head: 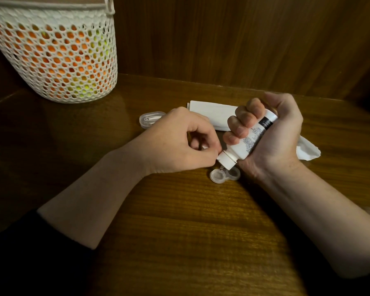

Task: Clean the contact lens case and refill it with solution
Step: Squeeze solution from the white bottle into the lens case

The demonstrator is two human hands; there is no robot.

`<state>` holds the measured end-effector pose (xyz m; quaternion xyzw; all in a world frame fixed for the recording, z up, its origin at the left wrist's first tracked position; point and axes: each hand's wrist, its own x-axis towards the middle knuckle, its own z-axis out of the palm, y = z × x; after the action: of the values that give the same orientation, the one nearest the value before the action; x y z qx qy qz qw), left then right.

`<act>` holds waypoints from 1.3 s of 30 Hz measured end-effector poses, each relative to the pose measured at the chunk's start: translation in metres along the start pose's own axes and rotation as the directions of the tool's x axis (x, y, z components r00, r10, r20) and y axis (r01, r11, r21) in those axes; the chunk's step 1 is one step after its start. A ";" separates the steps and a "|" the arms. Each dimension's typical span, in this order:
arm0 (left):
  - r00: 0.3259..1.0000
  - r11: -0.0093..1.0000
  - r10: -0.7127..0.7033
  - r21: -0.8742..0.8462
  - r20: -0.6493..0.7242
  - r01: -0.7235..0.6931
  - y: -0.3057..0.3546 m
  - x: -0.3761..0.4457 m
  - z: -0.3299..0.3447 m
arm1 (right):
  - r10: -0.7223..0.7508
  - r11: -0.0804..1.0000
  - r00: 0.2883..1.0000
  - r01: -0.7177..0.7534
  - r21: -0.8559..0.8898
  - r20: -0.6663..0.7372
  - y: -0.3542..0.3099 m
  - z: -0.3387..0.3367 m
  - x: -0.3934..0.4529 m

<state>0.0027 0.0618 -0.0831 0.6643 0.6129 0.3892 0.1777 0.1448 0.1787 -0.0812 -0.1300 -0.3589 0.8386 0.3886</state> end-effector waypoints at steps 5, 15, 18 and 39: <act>1.000 1.000 -0.002 -0.006 0.009 0.002 -0.001 0.000 0.000 | -0.007 1.000 1.000 0.007 -0.013 -0.002 0.000 0.000 0.000; 1.000 1.000 0.019 -0.002 -0.007 -0.019 -0.003 0.000 0.000 | 0.031 0.999 1.000 -0.031 0.016 -0.003 -0.002 -0.003 0.003; 0.999 1.000 0.025 -0.010 -0.022 -0.025 -0.004 0.000 0.001 | 0.041 0.999 0.998 -0.040 0.036 -0.038 -0.006 -0.005 0.006; 0.998 1.000 -0.008 -0.019 0.066 0.009 -0.015 0.004 0.007 | 0.021 0.997 0.999 -0.024 -0.076 -0.045 -0.019 -0.014 0.008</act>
<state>-0.0026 0.0702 -0.0963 0.6724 0.6058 0.3722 0.2057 0.1571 0.2001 -0.0775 -0.1676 -0.3807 0.8254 0.3817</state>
